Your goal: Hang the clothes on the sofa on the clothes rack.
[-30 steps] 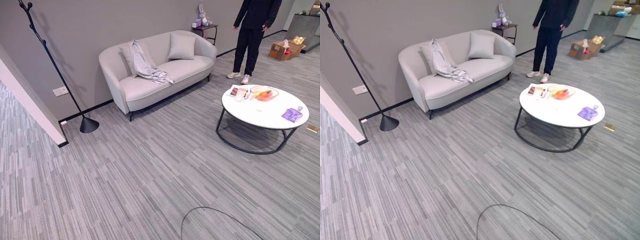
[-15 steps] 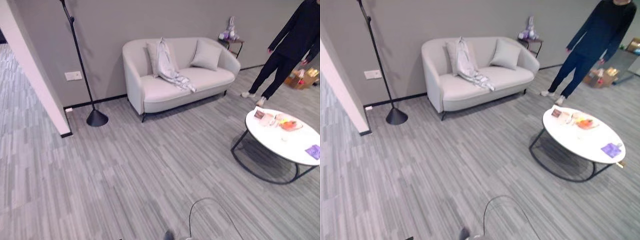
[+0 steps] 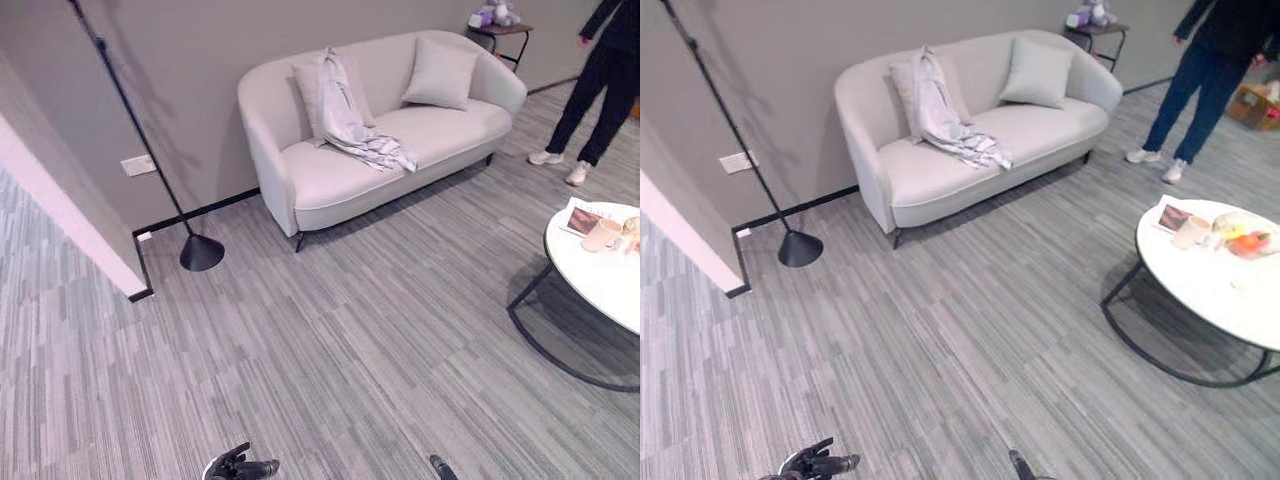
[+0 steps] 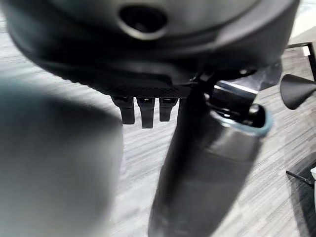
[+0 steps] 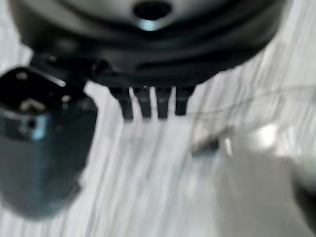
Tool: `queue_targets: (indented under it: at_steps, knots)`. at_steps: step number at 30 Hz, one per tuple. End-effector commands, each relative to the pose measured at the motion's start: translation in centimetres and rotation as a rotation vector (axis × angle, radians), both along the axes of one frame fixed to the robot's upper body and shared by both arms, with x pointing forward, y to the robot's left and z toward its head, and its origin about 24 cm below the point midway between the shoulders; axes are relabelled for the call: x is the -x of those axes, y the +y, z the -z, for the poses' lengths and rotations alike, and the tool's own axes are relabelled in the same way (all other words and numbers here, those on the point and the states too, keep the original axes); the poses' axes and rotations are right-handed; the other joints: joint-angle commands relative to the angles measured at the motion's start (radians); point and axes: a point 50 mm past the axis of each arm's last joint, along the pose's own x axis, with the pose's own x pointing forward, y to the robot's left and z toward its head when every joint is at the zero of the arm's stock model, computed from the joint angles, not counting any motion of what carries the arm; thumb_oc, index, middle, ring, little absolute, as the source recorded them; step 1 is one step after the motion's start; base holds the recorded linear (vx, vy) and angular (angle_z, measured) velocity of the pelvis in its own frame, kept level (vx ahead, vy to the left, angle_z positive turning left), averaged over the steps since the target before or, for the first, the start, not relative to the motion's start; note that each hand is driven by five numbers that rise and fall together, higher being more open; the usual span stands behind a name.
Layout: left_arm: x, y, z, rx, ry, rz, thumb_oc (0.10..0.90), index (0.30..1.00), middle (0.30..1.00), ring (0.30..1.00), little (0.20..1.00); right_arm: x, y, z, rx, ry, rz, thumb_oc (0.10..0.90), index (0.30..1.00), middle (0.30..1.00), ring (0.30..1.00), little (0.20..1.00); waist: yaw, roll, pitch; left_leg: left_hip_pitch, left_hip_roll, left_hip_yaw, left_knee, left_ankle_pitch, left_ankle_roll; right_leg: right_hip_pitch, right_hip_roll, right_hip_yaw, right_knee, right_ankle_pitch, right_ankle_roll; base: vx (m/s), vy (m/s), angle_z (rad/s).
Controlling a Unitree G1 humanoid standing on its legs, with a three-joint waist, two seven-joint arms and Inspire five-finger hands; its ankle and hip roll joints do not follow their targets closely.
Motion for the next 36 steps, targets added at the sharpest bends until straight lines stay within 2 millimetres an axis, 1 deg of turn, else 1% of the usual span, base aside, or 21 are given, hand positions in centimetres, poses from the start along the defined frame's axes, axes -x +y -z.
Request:
queue_targets:
  at_steps: [1, 2, 3, 4, 6, 7, 8, 9, 14, 15, 18, 21, 23, 25, 26, 27, 29, 30, 31, 33, 36]
  knots:
    - [2.7, -2.2, 1.1, 0.047, 0.092, 0.026, 0.8, 0.9, 0.9, 0.9, 0.9, 1.8, -0.2, 0.2, 0.009, -0.008, 0.02, 0.8, 0.9, 0.9, 0.9, 0.9, 0.041, 0.041, -0.022, 0.097, -0.057, -0.025, -0.401, 0.129, 0.012, -0.009, -0.022, -0.004, 0.003, -0.023, 0.158, 0.25, 0.014, -0.59]
    - [2.9, -2.3, 1.2, 0.053, 0.095, 0.026, 0.8, 0.9, 0.9, 0.9, 0.9, 1.8, 0.0, 0.2, 0.006, -0.006, 0.015, 0.8, 0.9, 0.9, 0.9, 0.9, 0.052, 0.053, -0.026, 0.073, -0.09, -0.065, -0.467, 0.174, 0.011, -0.006, -0.003, 0.012, 0.003, -0.025, 0.156, 0.25, 0.012, -0.18]
    - [2.9, -2.3, 1.2, 0.053, 0.096, 0.026, 0.8, 0.9, 0.9, 0.9, 0.9, 1.9, -0.1, 0.2, 0.006, -0.006, 0.015, 0.8, 0.9, 0.9, 0.9, 0.9, 0.052, 0.051, -0.024, 0.082, -0.092, -0.065, -0.476, 0.177, 0.011, -0.002, -0.006, 0.012, 0.003, -0.027, 0.156, 0.26, -0.036, -0.33]
    - [3.4, -2.2, 1.3, 0.056, 0.109, 0.023, 0.8, 0.9, 0.9, 0.9, 0.9, 1.6, 0.1, 0.3, 0.007, -0.005, -0.019, 0.8, 0.9, 0.9, 0.9, 0.9, 0.077, 0.071, -0.021, 0.035, -0.136, -0.119, -0.569, 0.254, 0.007, 0.023, 0.039, 0.059, 0.003, -0.041, 0.148, 0.25, -0.045, -0.77]
    - [4.1, -2.1, 1.4, 0.063, 0.129, 0.012, 0.8, 0.9, 0.9, 0.9, 0.9, 1.6, 0.3, 0.3, 0.001, -0.005, -0.032, 0.8, 0.9, 0.9, 0.9, 0.9, 0.095, 0.07, -0.016, 0.02, -0.15, -0.111, -0.593, 0.285, 0.008, 0.05, 0.06, 0.096, 0.003, -0.055, 0.141, 0.27, -0.046, -1.09]
    - [4.5, -2.1, 1.5, 0.067, 0.141, 0.006, 0.8, 0.9, 0.9, 0.9, 0.9, 1.6, 0.5, 0.4, 0.001, -0.004, -0.041, 0.8, 0.9, 0.9, 0.9, 0.9, 0.101, 0.066, -0.013, 0.007, -0.151, -0.095, -0.581, 0.292, 0.012, 0.067, 0.067, 0.111, 0.003, -0.064, 0.136, 0.36, -0.009, -1.4]
    - [5.4, -1.8, 1.6, 0.07, 0.167, -0.009, 0.8, 0.9, 0.9, 0.9, 0.9, 2.0, 0.9, 0.5, -0.008, 0.017, -0.078, 0.8, 0.9, 0.9, 0.9, 0.9, 0.108, 0.062, -0.035, 0.055, -0.138, -0.082, -0.608, 0.292, 0.043, 0.092, 0.081, 0.131, 0.003, -0.083, 0.126, 0.28, 0.007, -1.16]
    - [5.4, -1.8, 1.6, 0.07, 0.168, -0.009, 0.8, 0.9, 0.9, 0.9, 0.9, 2.1, 0.9, 0.5, -0.008, 0.017, -0.078, 0.8, 0.9, 0.9, 0.9, 0.9, 0.109, 0.061, -0.034, 0.058, -0.138, -0.081, -0.61, 0.292, 0.044, 0.095, 0.08, 0.132, 0.003, -0.084, 0.126, 0.33, 0.029, -0.88]
    - [5.5, -0.9, 1.4, 0.046, 0.172, -0.004, 0.8, 0.9, 0.9, 0.9, 0.9, 2.4, 1.8, 0.8, -0.035, 0.032, -0.127, 0.8, 0.9, 0.9, 0.9, 0.9, 0.102, -0.003, -0.082, 0.086, -0.15, -0.037, -0.596, 0.265, 0.072, 0.125, 0.069, 0.149, 0.038, -0.123, 0.125, 0.3, 0.037, -0.12]
    - [5.0, -0.6, 1.3, 0.03, 0.156, 0.007, 0.8, 0.9, 0.9, 0.9, 0.9, 1.8, 2.1, 0.8, -0.033, 0.021, -0.156, 0.8, 0.9, 0.9, 0.9, 0.9, 0.114, -0.027, -0.099, 0.092, -0.151, -0.009, -0.594, 0.242, 0.081, 0.121, 0.066, 0.153, 0.064, -0.126, 0.137, 0.27, 0.033, -0.14]
    - [4.5, -0.4, 1.2, 0.014, 0.138, 0.013, 0.8, 0.9, 0.9, 0.9, 0.9, 1.1, 2.6, 0.8, -0.039, 0.002, -0.186, 0.8, 0.9, 0.9, 0.9, 0.9, 0.139, -0.048, -0.109, 0.099, -0.149, 0.02, -0.591, 0.217, 0.09, 0.109, 0.058, 0.147, 0.107, -0.112, 0.159, 0.19, 0.023, -0.3]
    - [4.6, -0.2, 1.2, -0.002, 0.142, 0.025, 0.8, 0.9, 0.9, 0.9, 0.9, -1.2, 4.1, 0.7, -0.062, -0.067, -0.276, 0.8, 0.9, 0.9, 0.9, 0.9, 0.172, -0.054, -0.115, 0.155, -0.126, 0.054, -0.617, 0.178, 0.101, 0.043, 0.042, 0.065, 0.297, -0.048, 0.263, 0.2, 0.03, -0.48]
    - [4.9, -0.3, 1.3, -0.003, 0.166, 0.041, 0.8, 0.9, 0.9, 0.9, 0.9, -2.1, 5.1, 0.6, -0.087, -0.097, -0.338, 0.8, 0.9, 0.9, 0.9, 0.9, 0.167, -0.032, -0.103, 0.2, -0.104, 0.068, -0.622, 0.154, 0.114, -0.026, 0.003, -0.028, 0.481, 0.044, 0.37, 0.17, 0.037, -0.83]
    - [5.3, -0.2, 1.3, -0.01, 0.186, 0.051, 0.8, 0.9, 0.9, 0.9, 0.9, -2.3, 5.7, 0.7, -0.099, -0.105, -0.396, 0.8, 0.9, 0.9, 0.9, 0.9, 0.15, -0.004, -0.094, 0.242, -0.087, 0.065, -0.632, 0.146, 0.126, -0.092, -0.024, -0.095, 0.604, 0.104, 0.404, 0.19, 0.058, -0.33]
    - [5.4, -0.2, 1.3, -0.013, 0.192, 0.062, 0.8, 0.9, 0.9, 0.9, 0.9, -2.3, 6.3, 0.7, -0.107, -0.111, -0.433, 0.8, 0.9, 0.9, 0.9, 0.9, 0.144, 0.023, -0.087, 0.283, -0.071, 0.059, -0.653, 0.141, 0.127, -0.137, -0.094, -0.177, 0.638, 0.086, 0.382, 0.19, 0.045, 0.08]
    - [5.4, -0.1, 1.3, -0.014, 0.192, 0.062, 0.8, 0.9, 0.9, 0.9, 0.9, -2.2, 6.3, 0.7, -0.107, -0.111, -0.433, 0.8, 0.9, 0.9, 0.9, 0.9, 0.14, 0.019, -0.084, 0.287, -0.076, 0.055, -0.655, 0.142, 0.127, -0.135, -0.099, -0.18, 0.645, 0.08, 0.382, 0.2, 0.014, 0.17]
    - [4.9, -0.1, 1.2, -0.024, 0.182, 0.077, 0.8, 0.9, 0.9, 0.9, 0.9, -2.3, 6.5, 0.7, -0.105, -0.123, -0.454, 0.8, 0.9, 0.9, 0.9, 0.9, 0.135, 0.04, -0.082, 0.319, -0.054, 0.028, -0.671, 0.129, 0.113, -0.179, -0.169, -0.25, 0.588, -0.017, 0.294, 0.19, -0.06, 0.32]
    - [4.7, -0.1, 1.2, -0.028, 0.182, 0.086, 0.8, 0.9, 0.9, 0.9, 0.9, -2.4, 6.3, 0.7, -0.095, -0.123, -0.468, 0.8, 0.9, 0.9, 0.9, 0.9, 0.131, 0.045, -0.077, 0.336, -0.046, 0.01, -0.672, 0.115, 0.105, -0.201, -0.195, -0.256, 0.522, -0.043, 0.26, 0.24, -0.121, 0.43]
    - [4.7, -0.2, 1.2, -0.03, 0.185, 0.095, 0.8, 0.9, 0.9, 0.9, 0.9, -2.4, 6.1, 0.6, -0.088, -0.118, -0.473, 0.8, 0.9, 0.9, 0.9, 0.9, 0.124, 0.045, -0.076, 0.347, -0.045, 0.0, -0.673, 0.105, 0.099, -0.211, -0.217, -0.244, 0.454, -0.029, 0.253, 0.25, -0.176, 0.38]
    - [4.3, -0.1, 1.1, -0.046, 0.18, 0.112, 0.8, 0.9, 0.9, 0.9, 0.9, -2.3, 5.8, 0.6, -0.078, -0.108, -0.467, 0.8, 0.9, 0.9, 0.9, 0.9, 0.111, 0.037, -0.069, 0.37, -0.042, -0.026, -0.676, 0.073, 0.081, -0.226, -0.27, -0.173, 0.253, 0.041, 0.27, 0.26, -0.221, 0.45]
    - [3.8, 0.0, 1.0, -0.067, 0.165, 0.136, 0.8, 0.9, 0.9, 0.9, 0.9, -1.9, 5.6, 0.7, -0.084, -0.088, -0.456, 0.8, 0.9, 0.9, 0.9, 0.9, 0.081, 0.035, -0.07, 0.422, -0.021, -0.077, -0.681, 0.024, 0.056, -0.268, -0.36, -0.053, 0.086, 0.167, 0.315, 0.38, -0.252, 0.52]
